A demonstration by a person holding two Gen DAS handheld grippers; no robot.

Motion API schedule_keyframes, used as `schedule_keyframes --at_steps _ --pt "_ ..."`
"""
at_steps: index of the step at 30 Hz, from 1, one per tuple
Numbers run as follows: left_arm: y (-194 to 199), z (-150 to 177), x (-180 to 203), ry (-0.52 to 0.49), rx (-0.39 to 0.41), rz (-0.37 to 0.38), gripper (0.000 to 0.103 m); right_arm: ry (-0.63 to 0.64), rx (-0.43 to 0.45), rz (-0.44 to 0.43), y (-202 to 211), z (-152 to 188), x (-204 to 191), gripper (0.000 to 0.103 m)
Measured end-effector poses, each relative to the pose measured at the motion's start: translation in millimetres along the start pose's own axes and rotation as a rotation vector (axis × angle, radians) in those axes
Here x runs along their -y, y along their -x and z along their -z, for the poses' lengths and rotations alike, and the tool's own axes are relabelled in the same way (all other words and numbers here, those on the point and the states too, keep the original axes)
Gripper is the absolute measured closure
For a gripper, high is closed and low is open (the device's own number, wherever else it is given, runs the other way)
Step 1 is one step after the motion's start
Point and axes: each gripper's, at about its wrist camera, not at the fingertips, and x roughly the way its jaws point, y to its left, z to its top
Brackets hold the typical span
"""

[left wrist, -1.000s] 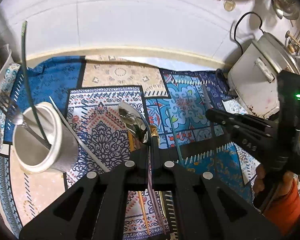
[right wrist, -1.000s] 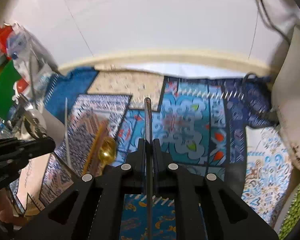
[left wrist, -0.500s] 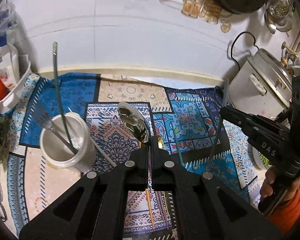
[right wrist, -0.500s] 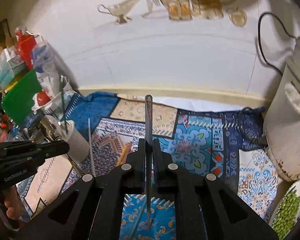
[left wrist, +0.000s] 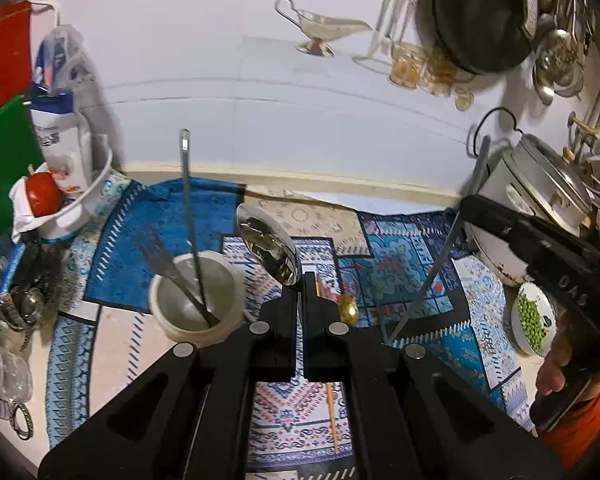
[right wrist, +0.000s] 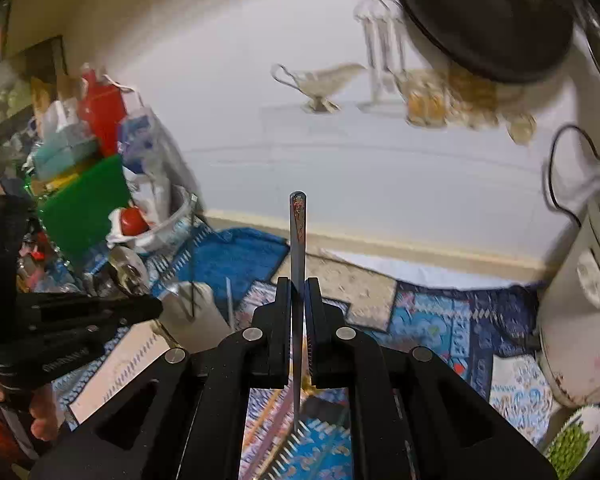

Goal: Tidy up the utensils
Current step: 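Drop the silver spoon into the white cup with the left tool while the right tool releases the chopstick in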

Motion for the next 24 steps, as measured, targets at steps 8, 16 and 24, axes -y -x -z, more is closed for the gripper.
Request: schedule_keyframes --at_steps 8,16,24 --pt "20.8 -14.3 -31.5 0.035 0.053 -0.032 0.103 0.058 0.051 -0.059 -2.9 -28.7 -36.7 0.097" --pt "30.1 -34.6 -68.5 0.065 0.091 -0.064 0.103 0.110 0.080 -0.122 -18.4 -56.7 -76.2 0.097" --pt "8.6 -38.9 -107.1 0.082 0.057 -0.104 0.103 0.144 0.064 -0.148 -54.7 -67.3 -109.6 0.097"
